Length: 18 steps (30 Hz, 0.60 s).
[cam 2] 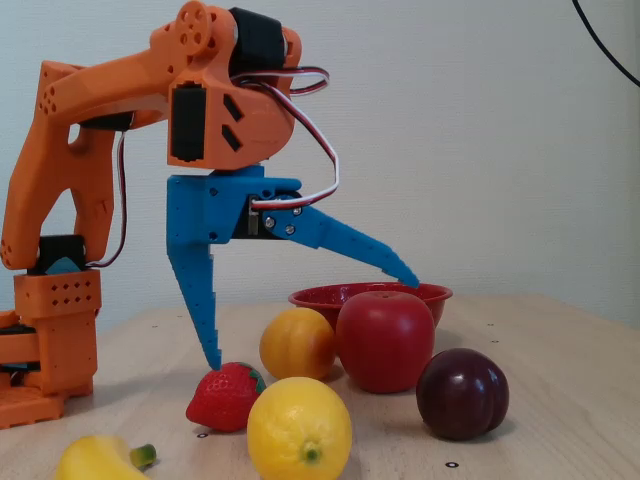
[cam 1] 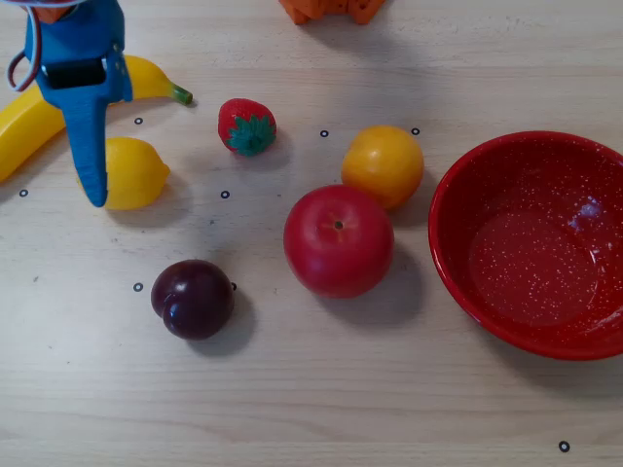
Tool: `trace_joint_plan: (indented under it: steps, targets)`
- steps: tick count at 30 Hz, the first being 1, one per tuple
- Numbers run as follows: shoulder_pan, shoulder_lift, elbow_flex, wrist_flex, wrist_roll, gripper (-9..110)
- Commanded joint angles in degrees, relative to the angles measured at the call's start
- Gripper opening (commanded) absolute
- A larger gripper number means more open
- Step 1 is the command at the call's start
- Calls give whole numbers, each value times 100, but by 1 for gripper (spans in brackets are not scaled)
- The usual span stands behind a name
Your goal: Put the lemon in the red bowl.
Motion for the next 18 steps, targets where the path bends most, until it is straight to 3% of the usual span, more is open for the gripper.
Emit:
trace_joint_plan:
  steps: [1,18]
  targets:
    - [-211,220,-193,-220,185,67]
    - [-352,-422,-105,-984,545,67]
